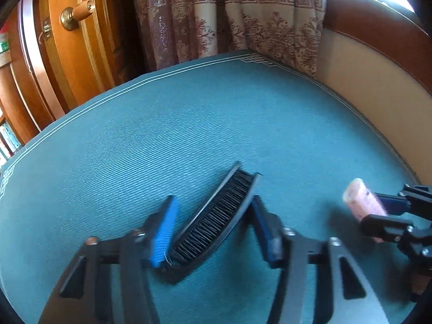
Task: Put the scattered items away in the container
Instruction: 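Grasp the black comb with the left gripper while the right gripper holds the roller, then carry the black comb and pink roller over the bowl with both grippers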
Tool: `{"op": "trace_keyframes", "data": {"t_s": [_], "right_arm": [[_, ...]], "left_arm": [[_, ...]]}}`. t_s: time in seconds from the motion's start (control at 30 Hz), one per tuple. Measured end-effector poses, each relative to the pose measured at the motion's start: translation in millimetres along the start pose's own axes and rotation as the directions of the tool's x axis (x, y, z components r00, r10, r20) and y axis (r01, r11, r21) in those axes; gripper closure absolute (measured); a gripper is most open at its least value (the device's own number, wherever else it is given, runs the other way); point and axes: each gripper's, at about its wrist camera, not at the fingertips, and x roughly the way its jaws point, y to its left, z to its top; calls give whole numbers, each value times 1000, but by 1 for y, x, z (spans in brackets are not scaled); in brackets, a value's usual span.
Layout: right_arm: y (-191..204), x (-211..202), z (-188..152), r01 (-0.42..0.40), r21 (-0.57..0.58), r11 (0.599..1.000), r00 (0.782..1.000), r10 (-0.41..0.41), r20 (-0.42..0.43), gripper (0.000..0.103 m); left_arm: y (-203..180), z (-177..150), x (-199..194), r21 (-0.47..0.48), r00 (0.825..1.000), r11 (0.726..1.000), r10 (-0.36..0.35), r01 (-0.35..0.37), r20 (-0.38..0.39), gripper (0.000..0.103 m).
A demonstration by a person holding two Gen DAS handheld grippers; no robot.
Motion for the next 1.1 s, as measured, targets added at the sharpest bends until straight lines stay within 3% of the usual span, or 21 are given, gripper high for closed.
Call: {"op": "trace_keyframes", "data": {"t_s": [0.03,0.1,0.47,0.77,1.1], "right_arm": [[0,1,0,1,1,1000,1000,-1,-1,71],[-1,1,-2,2,5,1000,1000,-2,-1,71],[-1,-1,-3,3,14,1000,1000,-3,12,71],[3,-4,-4,1,11,1000,1000,-1,17,71],[10,-4,-8,4,-7,1000,1000,-4,17,71]], "left_arm": [[-2,-2,-1,-2,1000,1000,1,-1,3,68],[-2,-6,-5,-12,1000,1000,7,-7,9,73],[-14,-26,-24,-52,996,995,85,-84,5,73],[-13,-45,-50,-114,983,977,184,-180,26,73],[-3,-68,-94,-201,966,951,250,-233,61,73]]}}
